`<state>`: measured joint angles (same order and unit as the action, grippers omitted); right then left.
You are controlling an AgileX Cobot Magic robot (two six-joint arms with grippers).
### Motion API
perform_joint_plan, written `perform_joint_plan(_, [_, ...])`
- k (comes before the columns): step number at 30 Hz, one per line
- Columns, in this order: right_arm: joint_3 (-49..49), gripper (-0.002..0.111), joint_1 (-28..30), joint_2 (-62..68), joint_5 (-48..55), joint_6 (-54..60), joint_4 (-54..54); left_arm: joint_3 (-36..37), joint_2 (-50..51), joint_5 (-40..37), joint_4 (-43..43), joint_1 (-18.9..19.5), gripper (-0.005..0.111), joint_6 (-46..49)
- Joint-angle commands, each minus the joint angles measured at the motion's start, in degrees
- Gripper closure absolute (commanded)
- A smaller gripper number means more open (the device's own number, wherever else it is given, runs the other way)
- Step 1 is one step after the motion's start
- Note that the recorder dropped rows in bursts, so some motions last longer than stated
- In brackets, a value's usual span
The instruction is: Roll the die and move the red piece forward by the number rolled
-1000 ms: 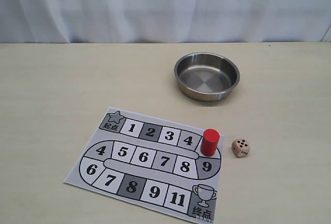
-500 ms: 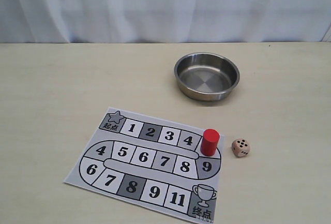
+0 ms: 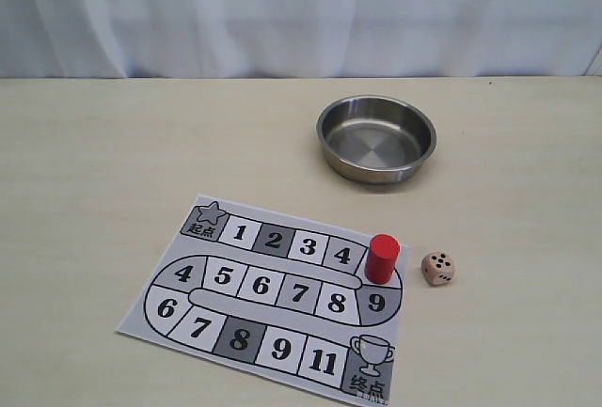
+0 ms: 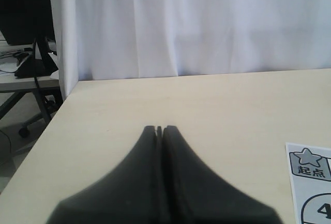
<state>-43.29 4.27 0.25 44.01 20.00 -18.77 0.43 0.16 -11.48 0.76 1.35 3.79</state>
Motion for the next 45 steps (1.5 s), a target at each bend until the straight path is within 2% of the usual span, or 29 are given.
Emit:
perform_joint_plan(1, [0.35, 0.104, -3.34, -0.25, -0.07, -0.32, 0.58, -0.43, -0.16, 0.73, 0.04, -0.09, 0.107, -0.23])
perform_joint_plan(5, [0.35, 0.104, -5.79, -0.25, 0.41, -2.41, 3.76, -0.43, -0.16, 0.73, 0.04, -0.09, 0.107, -0.23])
perform_joint_plan(16, [2.36, 0.104, -5.78, -0.25, -3.87, -4.16, 6.13, -0.43, -0.16, 0.73, 0.04, -0.09, 0.107, -0.23])
perform_joint_plan(27, [20.38, 0.104, -5.78, -0.25, -23.03, -4.16, 6.13, -0.43, -0.16, 0.99, 0.04, -0.09, 0.107, -0.23])
perform_joint_plan(33, [28.18, 0.104, -5.78, -0.25, -24.09, -3.86, 6.13, -0.43, -0.16, 0.99, 0.04, -0.09, 0.107, -0.23])
perform_joint_plan(42, [40.37, 0.104, -5.78, -0.25, -41.98, 1.90, 6.13, -0.43, -0.16, 0.99, 0.04, -0.09, 0.107, -0.23])
perform_joint_plan(44, [43.29, 0.104, -5.78, -0.25, -50.94, 2.35, 6.13, -0.43, -0.16, 0.99, 0.04, -0.09, 0.107, -0.23])
perform_joint_plan(45, [43.29, 0.104, -5.78, -0.25, -50.75, 2.35, 6.13, -0.43, -0.16, 0.84, 0.04, -0.09, 0.107, -0.23])
